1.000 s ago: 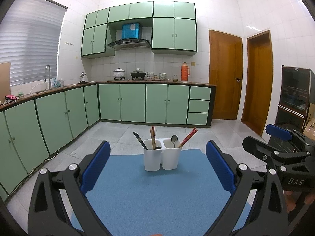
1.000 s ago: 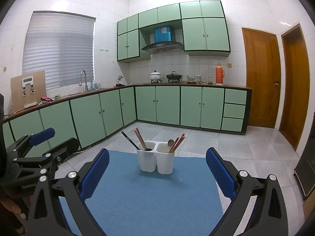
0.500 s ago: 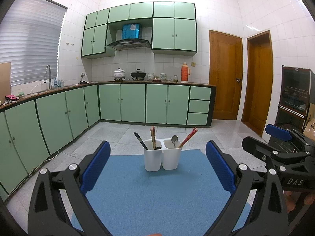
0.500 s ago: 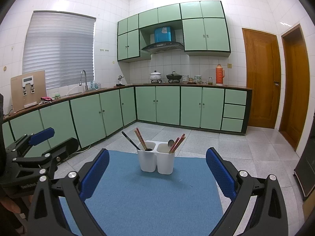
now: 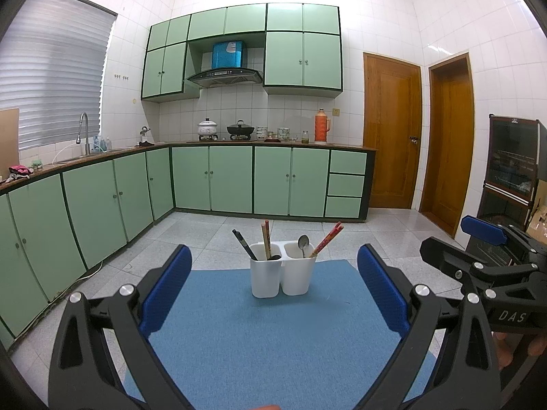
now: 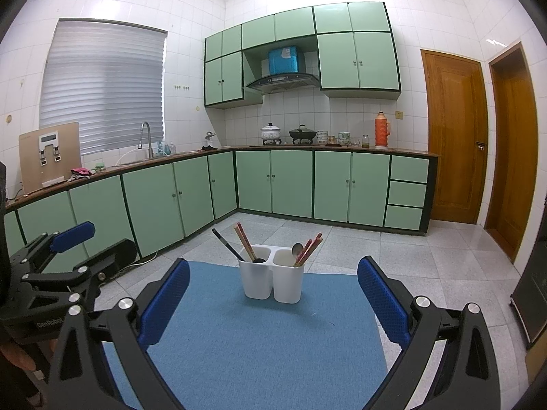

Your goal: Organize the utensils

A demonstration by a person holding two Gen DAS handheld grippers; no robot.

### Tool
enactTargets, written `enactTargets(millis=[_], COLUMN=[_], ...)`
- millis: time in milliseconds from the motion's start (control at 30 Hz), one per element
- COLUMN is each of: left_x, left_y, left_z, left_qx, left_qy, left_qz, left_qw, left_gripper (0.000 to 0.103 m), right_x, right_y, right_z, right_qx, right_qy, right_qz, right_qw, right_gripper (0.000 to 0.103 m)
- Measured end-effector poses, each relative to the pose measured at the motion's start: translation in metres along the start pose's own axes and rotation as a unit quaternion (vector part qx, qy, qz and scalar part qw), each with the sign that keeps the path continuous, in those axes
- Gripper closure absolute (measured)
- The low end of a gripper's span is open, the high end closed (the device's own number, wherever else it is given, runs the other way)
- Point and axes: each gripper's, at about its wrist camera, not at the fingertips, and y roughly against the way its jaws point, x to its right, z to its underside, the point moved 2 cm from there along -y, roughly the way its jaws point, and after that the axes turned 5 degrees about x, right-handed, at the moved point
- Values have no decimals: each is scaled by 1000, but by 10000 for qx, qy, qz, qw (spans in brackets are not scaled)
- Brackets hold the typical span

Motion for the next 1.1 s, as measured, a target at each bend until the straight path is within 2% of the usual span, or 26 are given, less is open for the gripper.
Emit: enactTargets(millis=[1100], left_x=[0], left_y=[0], left_z=[1], left_qx=[-2], left_qy=[0], left_qz=[-1], left_qw=[10000], left_gripper=[8], right_x=[-2], right_y=[1], right_z=[1], right_qx=[-5], right_qy=[14], right_qz=[0], right_qw=[10000], right_gripper=[7])
